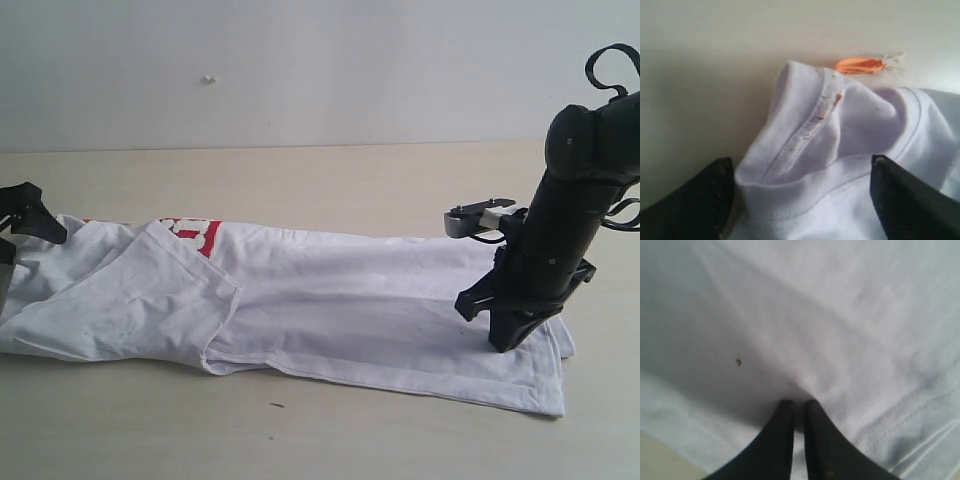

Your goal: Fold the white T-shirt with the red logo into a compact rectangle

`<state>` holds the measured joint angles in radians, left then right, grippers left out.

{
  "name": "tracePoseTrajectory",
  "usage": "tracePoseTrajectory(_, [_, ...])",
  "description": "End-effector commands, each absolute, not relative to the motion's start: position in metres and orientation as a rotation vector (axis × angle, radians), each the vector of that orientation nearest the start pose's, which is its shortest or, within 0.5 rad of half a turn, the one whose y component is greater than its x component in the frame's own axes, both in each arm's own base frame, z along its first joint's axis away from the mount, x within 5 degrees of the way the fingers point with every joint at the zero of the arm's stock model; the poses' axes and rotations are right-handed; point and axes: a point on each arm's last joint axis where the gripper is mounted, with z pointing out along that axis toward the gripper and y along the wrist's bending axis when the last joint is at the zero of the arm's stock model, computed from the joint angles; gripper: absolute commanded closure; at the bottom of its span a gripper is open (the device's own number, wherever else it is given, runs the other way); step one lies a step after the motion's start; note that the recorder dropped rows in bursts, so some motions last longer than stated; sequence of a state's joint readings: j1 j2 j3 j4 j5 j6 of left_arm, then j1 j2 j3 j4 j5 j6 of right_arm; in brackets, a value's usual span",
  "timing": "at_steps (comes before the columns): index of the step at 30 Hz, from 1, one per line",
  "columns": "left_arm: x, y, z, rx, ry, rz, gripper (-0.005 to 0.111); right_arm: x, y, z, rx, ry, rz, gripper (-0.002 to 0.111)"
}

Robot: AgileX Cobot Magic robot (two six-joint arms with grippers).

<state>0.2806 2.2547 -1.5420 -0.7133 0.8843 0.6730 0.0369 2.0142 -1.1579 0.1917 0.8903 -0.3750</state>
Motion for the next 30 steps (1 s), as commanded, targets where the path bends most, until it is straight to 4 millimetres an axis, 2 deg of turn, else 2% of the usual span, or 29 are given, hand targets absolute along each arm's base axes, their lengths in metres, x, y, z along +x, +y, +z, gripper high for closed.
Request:
tracePoseTrajectory(1, [0.436, 0.078, 0.112, -0.040, 2.766, -0.653, 0.034, 0.345, 0.023, 0.107, -0.491, 3.158, 0.206, 0.095])
tracePoseTrajectory(5, [0.433, 0.080, 0.107, -0.050, 2.794, -0.625, 0.034, 0.345, 0.023, 0.107, -0.491, 3.158, 0.206, 0.095])
tracePoseTrajectory(10, [0.427, 0.089, 0.099, -0.122, 2.883, -0.484, 0.036, 0.345, 0.023, 0.107, -0.494, 3.158, 0.203, 0.095])
tracePoseTrajectory(12, [0.425, 0.089, 0.097, -0.137, 2.890, -0.491, 0.036, 0.347, 0.023, 0.109, -0.493, 3.150, 0.201, 0.095])
tracePoseTrajectory(16, [0.424, 0.071, 0.094, -0.058, 2.878, -0.602, 0.036, 0.352, 0.024, 0.116, -0.460, 3.152, 0.205, 0.095])
tracePoseTrajectory(18, [0.422, 0.062, 0.092, -0.012, 2.896, -0.603, 0.036, 0.351, 0.024, 0.118, -0.465, 3.178, 0.217, 0.095])
tracePoseTrajectory(23, [0.418, 0.056, 0.087, -0.007, 2.915, -0.611, 0.036, 0.354, 0.024, 0.125, -0.467, 3.163, 0.215, 0.095])
tracePoseTrajectory(25, [0.418, 0.056, 0.087, -0.007, 2.917, -0.619, 0.040, 0.356, 0.024, 0.133, -0.455, 3.124, 0.202, 0.095])
tracePoseTrajectory(30, [0.416, 0.056, 0.086, -0.015, 2.925, -0.619, 0.069, 0.359, 0.024, 0.153, -0.423, 3.032, 0.174, 0.095])
